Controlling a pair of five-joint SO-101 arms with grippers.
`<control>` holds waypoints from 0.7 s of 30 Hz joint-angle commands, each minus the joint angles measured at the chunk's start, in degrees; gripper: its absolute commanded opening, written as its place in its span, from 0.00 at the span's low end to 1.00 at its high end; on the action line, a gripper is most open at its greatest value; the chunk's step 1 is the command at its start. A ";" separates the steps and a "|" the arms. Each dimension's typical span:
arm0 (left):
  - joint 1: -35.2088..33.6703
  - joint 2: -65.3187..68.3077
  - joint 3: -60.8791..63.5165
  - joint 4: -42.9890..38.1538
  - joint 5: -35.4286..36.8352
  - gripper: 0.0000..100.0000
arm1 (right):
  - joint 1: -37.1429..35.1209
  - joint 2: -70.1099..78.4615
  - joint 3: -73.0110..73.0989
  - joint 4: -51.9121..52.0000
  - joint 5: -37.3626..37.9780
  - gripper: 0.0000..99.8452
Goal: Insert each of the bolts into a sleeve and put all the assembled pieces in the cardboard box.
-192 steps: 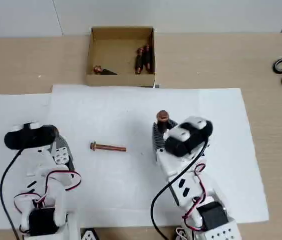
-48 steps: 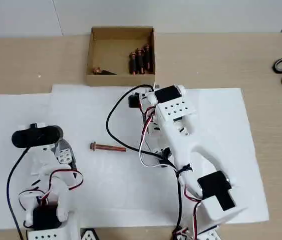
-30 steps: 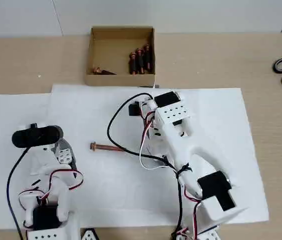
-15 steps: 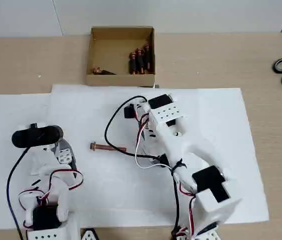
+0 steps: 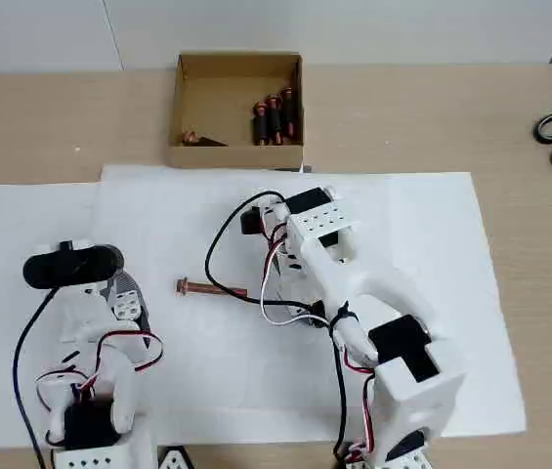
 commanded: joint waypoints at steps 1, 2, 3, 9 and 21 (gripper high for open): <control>0.00 -0.53 -0.57 -1.41 0.18 0.01 | -0.04 1.80 0.62 -1.71 0.26 0.13; 0.00 -0.53 -0.57 -1.41 0.18 0.01 | -0.04 1.80 0.62 -1.71 0.26 0.11; 0.00 -0.53 -0.57 -1.41 0.18 0.01 | -0.13 1.80 0.62 -1.63 0.26 0.08; 0.00 -0.53 -0.57 -1.41 0.18 0.01 | -0.04 1.54 0.09 0.92 0.26 0.04; 0.09 -0.53 -2.42 -1.49 0.53 0.01 | 0.57 -16.57 -10.64 10.33 0.26 0.01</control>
